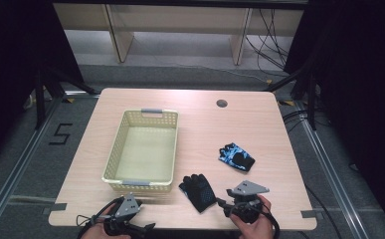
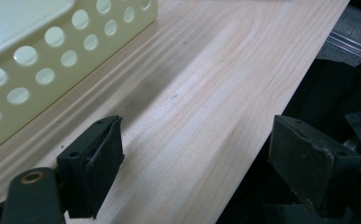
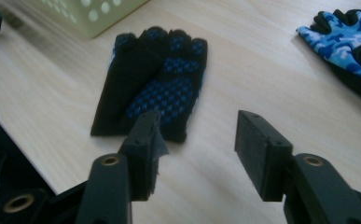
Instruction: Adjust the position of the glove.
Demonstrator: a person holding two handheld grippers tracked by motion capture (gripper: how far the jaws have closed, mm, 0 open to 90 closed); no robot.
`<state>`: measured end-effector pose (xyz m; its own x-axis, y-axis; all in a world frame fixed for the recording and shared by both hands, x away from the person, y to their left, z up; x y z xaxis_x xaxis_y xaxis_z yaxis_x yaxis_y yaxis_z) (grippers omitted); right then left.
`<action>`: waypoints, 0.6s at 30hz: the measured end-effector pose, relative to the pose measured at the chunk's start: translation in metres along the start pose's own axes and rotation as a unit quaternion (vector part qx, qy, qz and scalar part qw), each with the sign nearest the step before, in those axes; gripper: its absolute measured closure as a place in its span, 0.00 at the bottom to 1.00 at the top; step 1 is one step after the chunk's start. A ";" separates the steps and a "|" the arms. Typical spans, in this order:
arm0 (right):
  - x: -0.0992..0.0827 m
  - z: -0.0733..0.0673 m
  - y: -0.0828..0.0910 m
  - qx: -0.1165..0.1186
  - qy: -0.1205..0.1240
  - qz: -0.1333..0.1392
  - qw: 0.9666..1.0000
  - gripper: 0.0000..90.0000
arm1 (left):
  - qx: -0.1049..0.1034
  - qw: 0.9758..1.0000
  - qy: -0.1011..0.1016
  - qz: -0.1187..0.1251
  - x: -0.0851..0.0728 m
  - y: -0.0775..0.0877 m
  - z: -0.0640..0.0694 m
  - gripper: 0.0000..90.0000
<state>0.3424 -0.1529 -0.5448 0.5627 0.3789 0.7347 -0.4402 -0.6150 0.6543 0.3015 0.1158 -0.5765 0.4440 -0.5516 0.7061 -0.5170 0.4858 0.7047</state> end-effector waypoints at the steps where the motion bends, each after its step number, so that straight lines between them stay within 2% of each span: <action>1: 0.002 0.000 -0.002 0.003 -0.006 -0.004 1.000 0.60 | -0.003 1.000 0.000 0.001 0.000 0.000 0.001 0.19; 2: 0.005 0.000 -0.007 0.007 -0.010 0.001 1.000 0.60 | 0.000 1.000 -0.001 0.001 0.000 0.000 -0.001 0.19; 4: 0.009 0.001 -0.015 0.007 -0.010 -0.012 1.000 0.62 | 0.008 1.000 0.007 -0.001 0.000 -0.001 -0.002 0.19; 5: 0.011 0.002 -0.019 0.005 -0.005 -0.015 1.000 0.62 | 0.008 1.000 0.007 -0.001 0.000 -0.001 -0.002 0.19; 7: 0.015 0.002 -0.025 0.007 -0.015 -0.022 1.000 0.63 | -0.001 1.000 -0.005 0.001 0.000 0.001 -0.001 0.19; 8: 0.017 0.003 -0.029 0.008 -0.009 -0.019 1.000 0.64 | 0.001 1.000 -0.006 0.000 0.000 0.001 -0.002 0.19; 9: 0.018 0.004 -0.033 0.013 -0.010 -0.017 1.000 0.64 | 0.003 1.000 0.008 0.000 0.000 0.000 -0.001 0.19; 11: 0.019 0.006 -0.036 0.008 -0.024 -0.025 0.999 0.63 | 0.002 1.000 0.007 0.000 0.000 0.001 -0.001 0.19; 12: 0.019 0.006 -0.036 0.008 -0.024 -0.025 0.999 0.63 | 0.002 1.000 0.007 0.000 0.000 0.001 -0.001 0.19; 13: 0.021 0.008 -0.040 0.013 -0.035 -0.023 0.999 0.64 | 0.001 1.000 0.006 -0.001 -0.001 0.001 -0.001 0.19; 16: 0.023 0.009 -0.044 0.017 -0.038 -0.023 0.999 0.64 | 0.001 1.000 0.009 0.002 0.000 0.000 0.000 0.19; 18: 0.024 0.011 -0.049 0.020 -0.041 -0.021 0.999 0.64 | -0.001 1.000 0.005 0.000 0.000 0.001 0.000 0.19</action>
<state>0.3847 -0.1213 -0.5615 0.6366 0.3483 0.6880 -0.3871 -0.6273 0.6758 0.3010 0.1167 -0.5759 0.4508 -0.5456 0.7065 -0.5161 0.4864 0.7050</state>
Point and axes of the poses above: each handheld gripper's, and its own axes: y roughly backward along the jaws, x roughly out of its top, z roughly to its right, the point moved 9 cm from there along -y, roughly forward along the jaws, and after that the axes turned 9 degrees about x, right-handed, at the moved point
